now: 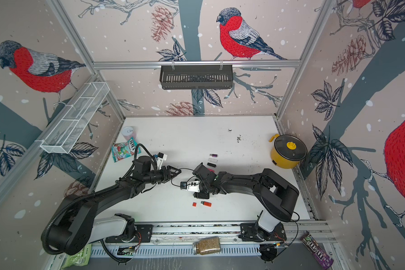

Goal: Close the usb drive cover
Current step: Pick up the cover from the center of the board.

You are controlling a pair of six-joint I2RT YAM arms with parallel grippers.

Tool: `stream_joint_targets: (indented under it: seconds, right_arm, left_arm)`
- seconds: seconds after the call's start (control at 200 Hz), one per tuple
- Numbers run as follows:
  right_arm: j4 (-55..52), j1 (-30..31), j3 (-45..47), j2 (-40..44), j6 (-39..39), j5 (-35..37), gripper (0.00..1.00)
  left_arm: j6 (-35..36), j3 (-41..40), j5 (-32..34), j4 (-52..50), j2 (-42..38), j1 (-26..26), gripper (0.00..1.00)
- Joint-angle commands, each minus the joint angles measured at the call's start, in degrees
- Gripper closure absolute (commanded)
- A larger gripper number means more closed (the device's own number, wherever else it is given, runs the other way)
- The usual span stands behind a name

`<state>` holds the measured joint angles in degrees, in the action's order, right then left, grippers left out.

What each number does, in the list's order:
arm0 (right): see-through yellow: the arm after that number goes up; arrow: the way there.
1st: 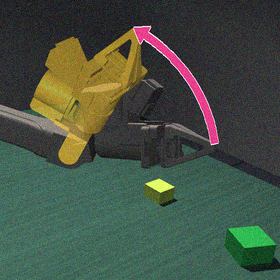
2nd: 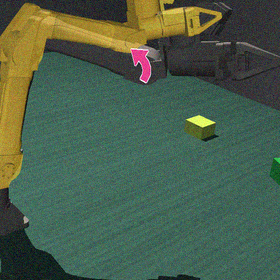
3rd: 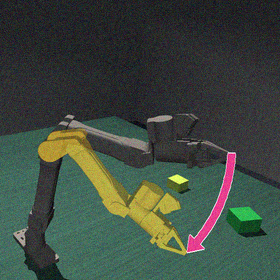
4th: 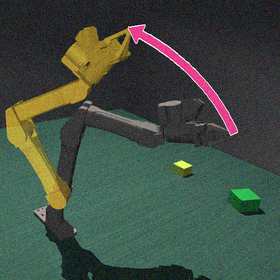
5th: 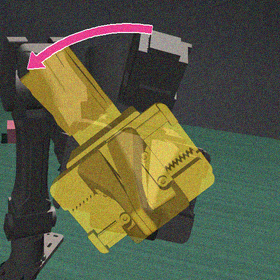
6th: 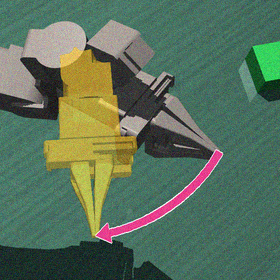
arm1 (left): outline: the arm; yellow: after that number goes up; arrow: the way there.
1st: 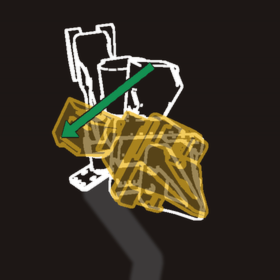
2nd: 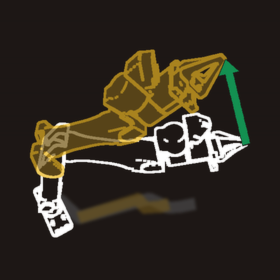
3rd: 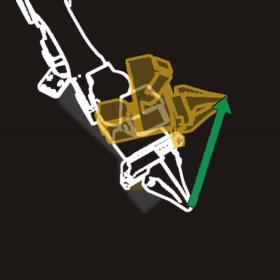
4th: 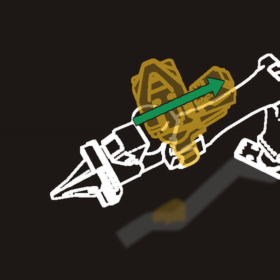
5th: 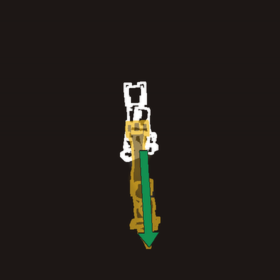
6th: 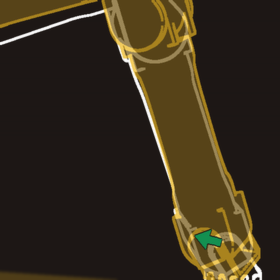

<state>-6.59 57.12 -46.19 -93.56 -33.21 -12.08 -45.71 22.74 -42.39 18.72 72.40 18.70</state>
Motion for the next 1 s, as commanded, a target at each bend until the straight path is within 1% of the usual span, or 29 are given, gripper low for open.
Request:
stream_joint_targets:
  seconds: [0.0, 0.235, 0.56, 0.775, 0.996]
  right_arm:
    - [-3.14, -0.08, -1.16, -0.93, -2.01, -0.81, 0.52]
    - [-3.34, -2.48, -1.65, 0.04, -3.03, -0.58, 0.53]
    - [-5.71, -3.39, -2.41, 0.63, -6.03, -4.99, 0.53]
    - [-6.93, -3.88, -2.63, -0.59, -7.96, -4.25, 0.54]
    - [-7.13, -4.17, -2.92, -2.21, -9.32, -4.45, 0.56]
  left_arm:
    - [-0.25, -0.18, -0.67, 0.86, 0.02, -0.23, 0.45]
    - [-0.18, -0.24, -0.59, 0.75, 0.04, -0.3, 0.45]
    - [-0.26, -0.25, -0.67, 0.96, 0.19, -0.4, 0.44]
    - [-0.31, -0.18, -0.76, 0.91, 0.76, -0.41, 0.45]
    - [-0.36, -0.09, -0.67, 0.9, 0.9, -0.37, 0.45]
